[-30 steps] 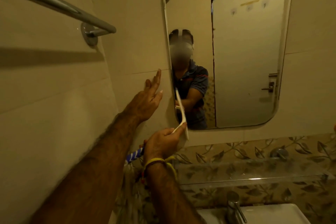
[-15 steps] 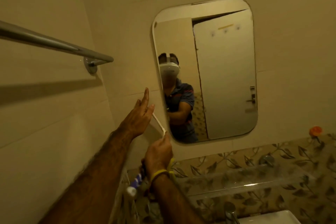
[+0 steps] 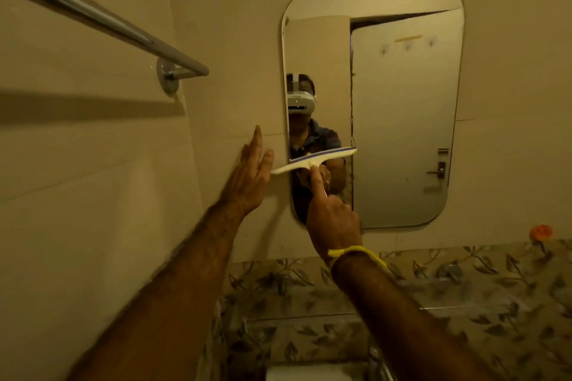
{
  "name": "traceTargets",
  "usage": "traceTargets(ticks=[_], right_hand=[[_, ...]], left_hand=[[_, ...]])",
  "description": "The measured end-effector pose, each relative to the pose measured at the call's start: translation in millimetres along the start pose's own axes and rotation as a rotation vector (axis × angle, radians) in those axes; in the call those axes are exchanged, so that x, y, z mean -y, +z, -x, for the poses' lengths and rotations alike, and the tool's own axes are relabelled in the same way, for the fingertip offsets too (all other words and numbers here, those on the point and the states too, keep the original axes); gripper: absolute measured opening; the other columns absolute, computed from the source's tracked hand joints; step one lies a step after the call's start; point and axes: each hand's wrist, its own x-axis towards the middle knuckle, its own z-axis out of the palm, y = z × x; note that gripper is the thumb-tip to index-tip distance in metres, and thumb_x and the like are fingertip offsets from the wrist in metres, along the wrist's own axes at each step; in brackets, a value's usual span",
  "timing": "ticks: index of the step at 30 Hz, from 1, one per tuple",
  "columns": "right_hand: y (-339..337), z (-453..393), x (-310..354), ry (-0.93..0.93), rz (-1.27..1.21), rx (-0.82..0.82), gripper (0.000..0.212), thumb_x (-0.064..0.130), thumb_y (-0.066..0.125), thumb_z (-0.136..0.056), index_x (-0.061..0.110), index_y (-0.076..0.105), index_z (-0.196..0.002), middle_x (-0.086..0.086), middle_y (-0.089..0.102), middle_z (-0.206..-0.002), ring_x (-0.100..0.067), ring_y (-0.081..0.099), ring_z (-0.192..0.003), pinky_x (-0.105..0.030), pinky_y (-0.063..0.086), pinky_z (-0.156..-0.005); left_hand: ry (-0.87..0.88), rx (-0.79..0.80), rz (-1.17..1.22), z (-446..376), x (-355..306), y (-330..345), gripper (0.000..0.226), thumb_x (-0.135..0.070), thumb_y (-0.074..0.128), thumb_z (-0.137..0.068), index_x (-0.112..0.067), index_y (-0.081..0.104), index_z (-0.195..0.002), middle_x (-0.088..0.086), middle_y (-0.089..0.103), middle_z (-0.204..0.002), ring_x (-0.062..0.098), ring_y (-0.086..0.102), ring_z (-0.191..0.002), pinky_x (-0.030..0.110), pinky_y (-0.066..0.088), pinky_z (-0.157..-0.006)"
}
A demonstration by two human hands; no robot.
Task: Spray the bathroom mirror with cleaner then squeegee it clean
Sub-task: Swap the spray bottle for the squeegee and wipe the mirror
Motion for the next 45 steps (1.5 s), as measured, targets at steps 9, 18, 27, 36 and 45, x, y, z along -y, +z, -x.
traceTargets(ticks=[9,18,27,36,45], right_hand=[[42.5,65.9,-48.9,0.041,0.113,0.119,0.086,0.011,0.047,-0.095,0.031,-0.013,-0.151,0.001,0.05,-0.063,-0.015,0.047,-0.049,-0.031,0.045,-0.047],[32.7,89.8,-75.3,0.209,0.019,0.317,0.07,0.019,0.04,-0.099,0.028,0.002,-0.157,-0.008,0.069,-0.093,-0.024,0.064,-0.079,-0.033,0.043,-0.062],[-12.9,94.7,-62.5,0.168,-0.19,0.075,0.061,0.023,0.045,-0.099,0.029,0.023,-0.155,-0.012,0.067,-0.088,-0.03,0.063,-0.078,-0.037,0.048,-0.064],[-67.1,175.8,-140.8,0.395,-0.184,-0.108,0.026,0.022,0.053,-0.097,0.017,0.051,-0.122,0.002,0.058,-0.069,-0.017,0.057,-0.057,-0.039,0.048,-0.05],[-117.2,248.0,-272.1,0.6,-0.153,-0.23,0.02,0.028,0.055,-0.095,0.015,0.062,-0.109,0.006,0.06,-0.071,-0.018,0.059,-0.063,-0.034,0.049,-0.058]], left_hand=[[-0.033,0.09,-0.185,44.9,25.9,60.5,0.062,-0.044,0.022,-0.109,-0.035,-0.011,-0.16,-0.006,-0.005,-0.171,0.02,-0.006,-0.157,0.048,0.007,-0.128],[-0.109,0.207,-0.39,71.5,27.6,81.5,0.064,-0.049,0.019,-0.107,-0.036,-0.017,-0.158,0.002,-0.002,-0.171,0.027,0.003,-0.158,0.055,0.002,-0.124],[-0.029,0.105,-0.401,85.8,4.2,89.7,0.065,-0.048,0.023,-0.107,-0.031,-0.009,-0.161,0.003,-0.004,-0.171,0.025,-0.007,-0.157,0.056,-0.004,-0.125],[0.079,0.048,0.011,198.1,-34.6,175.7,0.065,-0.043,0.028,-0.102,-0.018,0.017,-0.162,0.009,0.014,-0.169,0.027,0.004,-0.158,0.053,0.007,-0.127],[0.045,0.355,0.116,324.1,-97.2,329.7,0.06,-0.036,0.036,-0.107,-0.014,0.021,-0.161,0.006,0.018,-0.169,0.019,0.004,-0.157,0.04,0.006,-0.129]])
